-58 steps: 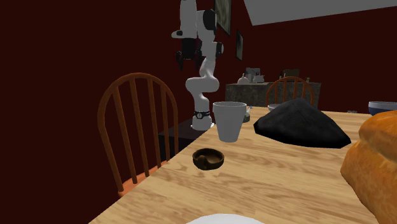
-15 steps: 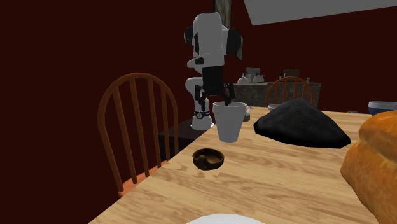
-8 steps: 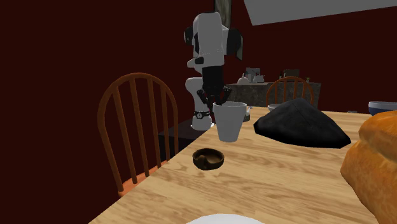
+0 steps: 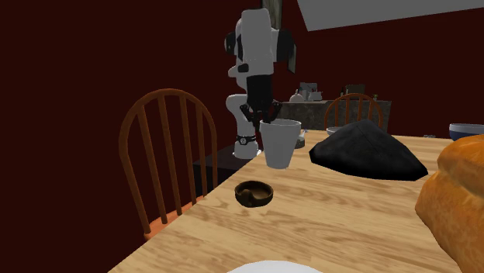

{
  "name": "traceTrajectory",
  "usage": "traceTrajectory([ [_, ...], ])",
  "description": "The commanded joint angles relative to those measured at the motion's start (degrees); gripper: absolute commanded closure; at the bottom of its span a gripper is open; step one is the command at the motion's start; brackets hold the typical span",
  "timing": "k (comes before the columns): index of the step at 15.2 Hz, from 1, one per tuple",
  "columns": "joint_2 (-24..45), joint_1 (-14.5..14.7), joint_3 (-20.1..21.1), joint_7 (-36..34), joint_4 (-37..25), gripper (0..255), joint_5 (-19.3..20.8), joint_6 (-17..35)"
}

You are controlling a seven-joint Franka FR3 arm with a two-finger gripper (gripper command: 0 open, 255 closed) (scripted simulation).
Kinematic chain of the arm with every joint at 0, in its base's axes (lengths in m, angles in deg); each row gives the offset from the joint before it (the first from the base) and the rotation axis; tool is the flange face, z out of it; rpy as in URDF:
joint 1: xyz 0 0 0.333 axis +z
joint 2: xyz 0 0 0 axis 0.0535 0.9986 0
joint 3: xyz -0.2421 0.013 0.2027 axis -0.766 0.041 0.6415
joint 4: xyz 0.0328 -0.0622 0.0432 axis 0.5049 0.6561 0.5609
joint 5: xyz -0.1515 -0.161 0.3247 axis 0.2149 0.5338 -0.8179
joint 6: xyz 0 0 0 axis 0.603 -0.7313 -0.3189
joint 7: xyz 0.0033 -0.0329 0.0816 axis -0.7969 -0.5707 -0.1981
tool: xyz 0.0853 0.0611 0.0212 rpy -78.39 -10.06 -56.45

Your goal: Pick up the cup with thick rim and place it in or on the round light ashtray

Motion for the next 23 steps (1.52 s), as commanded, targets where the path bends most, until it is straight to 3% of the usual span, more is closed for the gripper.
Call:
traceTrajectory([
  [1,-0.55,-0.06,0.0,0.06,-0.85,255,-0.16,-1.37],
  [16,-2.89,-0.26,-0.03,-0.11,-9.11,255,-0.73,-11.86],
  [23,-19.33,0.45,-0.03,1.22,6.98,255,-6.23,-11.52],
])
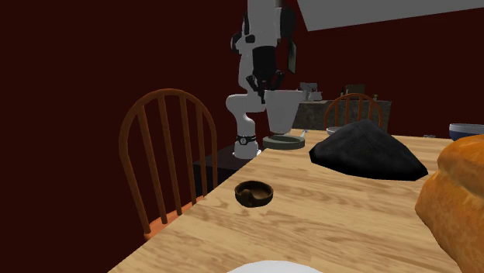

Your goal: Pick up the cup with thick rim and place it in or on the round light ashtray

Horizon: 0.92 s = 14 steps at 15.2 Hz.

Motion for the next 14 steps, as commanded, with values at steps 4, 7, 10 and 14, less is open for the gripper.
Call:
traceTrajectory([
  [4,-11.34,1.52,-0.45,0.53,9.24,255,-3.41,-1.71],
  [7,-18.28,2.9,-0.77,0.39,14.12,255,-5.18,-3.63],
  [10,-25.23,4.5,-1.07,-0.13,18.39,255,-6.73,-6.19],
  [14,-34.5,6.88,-1.35,-1.45,23.14,255,-8.5,-10.56],
])
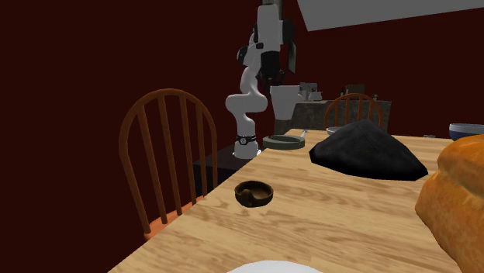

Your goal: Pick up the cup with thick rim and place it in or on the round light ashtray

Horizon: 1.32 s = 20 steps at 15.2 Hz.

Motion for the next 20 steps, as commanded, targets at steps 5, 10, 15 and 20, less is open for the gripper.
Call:
traceTrajectory([
  [5,-11.58,3.34,0.23,-2.22,6.56,255,-2.39,-4.83],
  [10,-12.19,3.77,1.15,-1.82,10.62,255,-3.34,-1.39],
  [15,-12.44,4.24,2.19,-1.43,14.49,255,-4.43,2.19],
  [20,-12.28,4.76,3.34,-1.03,18.15,255,-5.64,5.98],
])
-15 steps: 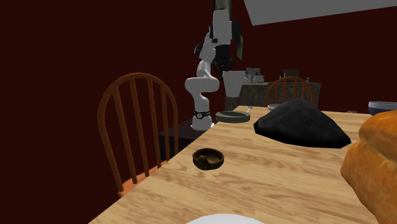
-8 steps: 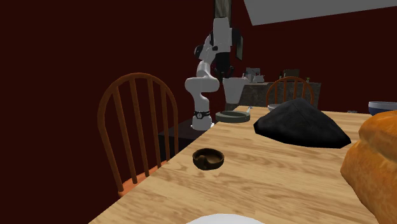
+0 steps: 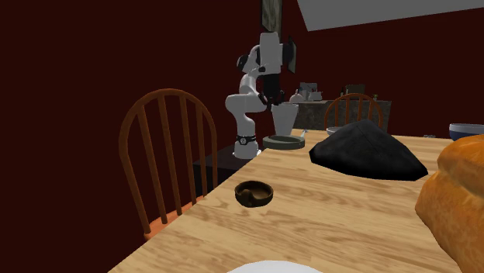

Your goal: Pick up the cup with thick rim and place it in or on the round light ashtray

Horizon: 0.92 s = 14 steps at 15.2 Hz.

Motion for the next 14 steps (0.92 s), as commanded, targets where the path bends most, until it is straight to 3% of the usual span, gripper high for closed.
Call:
traceTrajectory([
  [1,0.18,0.13,0.37,0.27,1.36,255,-0.42,1.56],
  [4,0.56,0.46,1.11,0.5,3.37,255,-1.22,3.91],
  [12,0.56,0.46,1.11,0.51,3.37,255,-1.22,3.91],
  [13,0.55,0.46,1.11,0.51,3.37,0,-1.22,3.91],
  [14,0.55,0.46,1.11,0.51,3.37,0,-1.22,3.91],
])
